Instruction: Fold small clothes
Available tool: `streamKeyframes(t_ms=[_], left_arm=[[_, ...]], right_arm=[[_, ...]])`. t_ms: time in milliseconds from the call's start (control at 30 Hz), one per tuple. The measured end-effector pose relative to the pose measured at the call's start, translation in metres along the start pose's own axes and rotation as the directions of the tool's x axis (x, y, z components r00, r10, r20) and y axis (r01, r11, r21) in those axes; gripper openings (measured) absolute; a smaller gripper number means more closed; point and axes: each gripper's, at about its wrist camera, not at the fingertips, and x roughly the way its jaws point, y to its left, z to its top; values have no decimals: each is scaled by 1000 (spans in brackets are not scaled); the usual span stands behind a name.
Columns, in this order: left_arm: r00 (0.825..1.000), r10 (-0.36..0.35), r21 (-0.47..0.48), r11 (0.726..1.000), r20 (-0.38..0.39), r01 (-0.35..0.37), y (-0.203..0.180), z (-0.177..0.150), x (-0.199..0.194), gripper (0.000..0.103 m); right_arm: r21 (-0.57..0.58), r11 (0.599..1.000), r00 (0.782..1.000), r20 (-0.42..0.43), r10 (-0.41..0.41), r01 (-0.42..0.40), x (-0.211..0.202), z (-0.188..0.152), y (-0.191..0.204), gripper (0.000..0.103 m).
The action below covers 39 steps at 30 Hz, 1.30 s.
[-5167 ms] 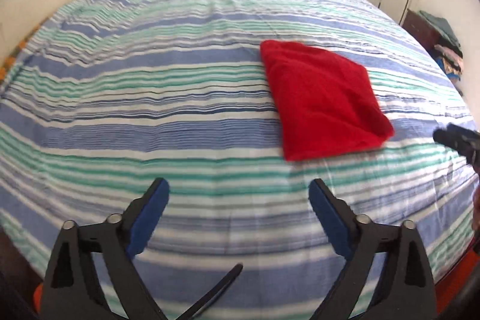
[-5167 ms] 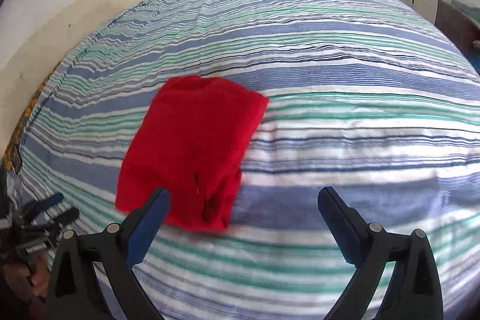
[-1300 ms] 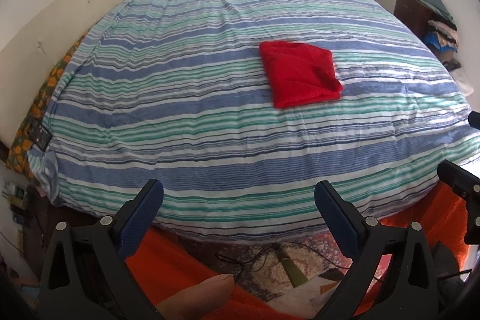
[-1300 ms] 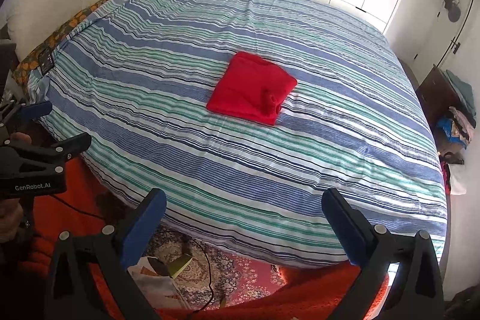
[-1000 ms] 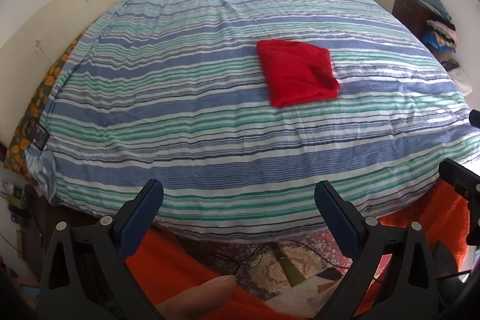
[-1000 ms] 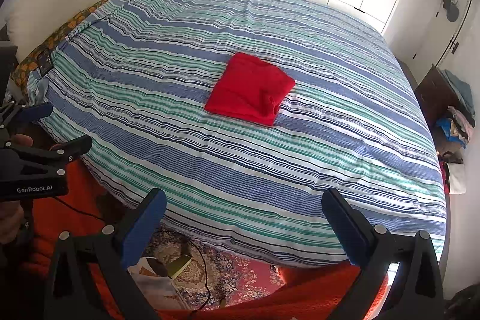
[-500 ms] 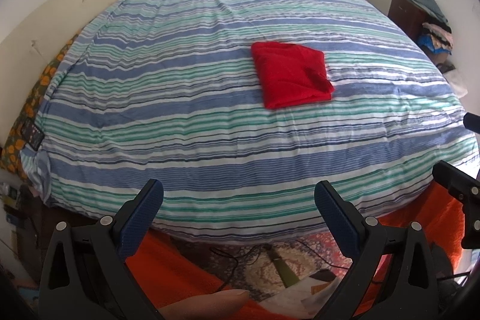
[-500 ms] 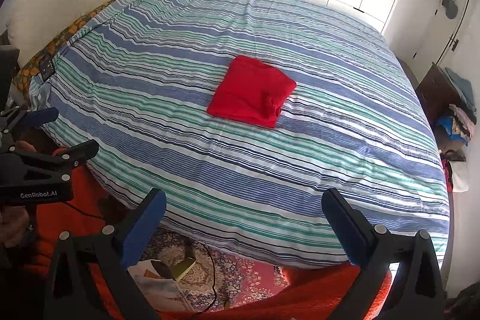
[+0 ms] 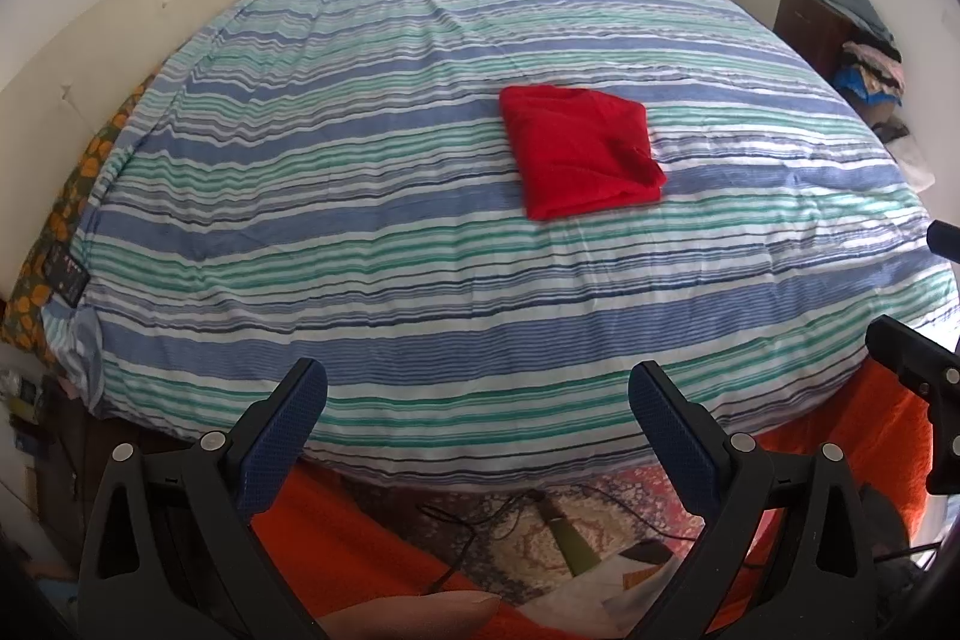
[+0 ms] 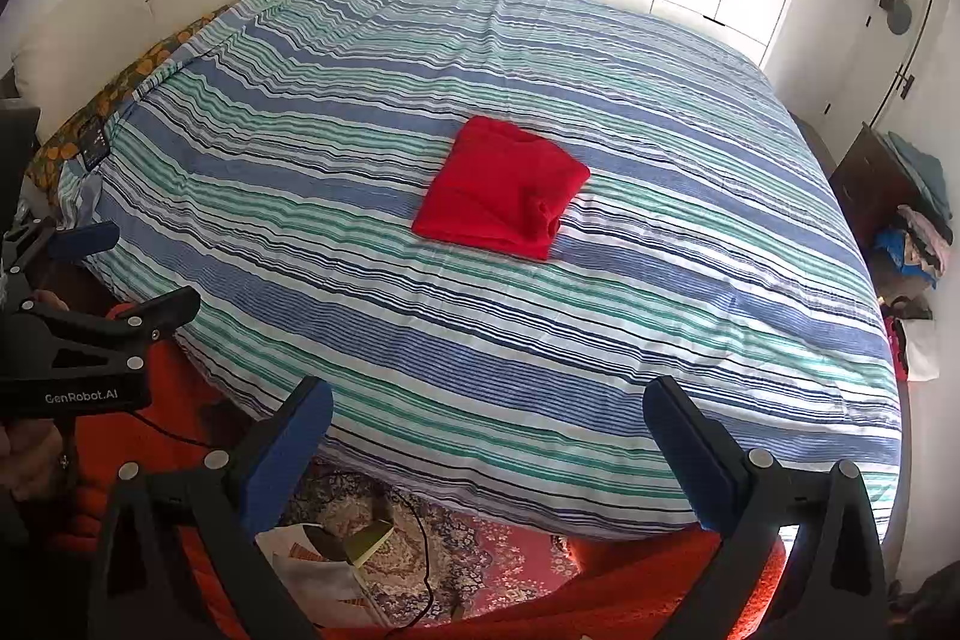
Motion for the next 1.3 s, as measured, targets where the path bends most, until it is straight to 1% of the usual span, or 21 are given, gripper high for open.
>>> streamKeyframes(t_ms=[1300], left_arm=[[1000, 6, 8, 1000, 3, -6, -1, 0, -2, 101]], right_arm=[[-4, 1000, 1000, 0, 1, -1, 3, 2, -2, 102]])
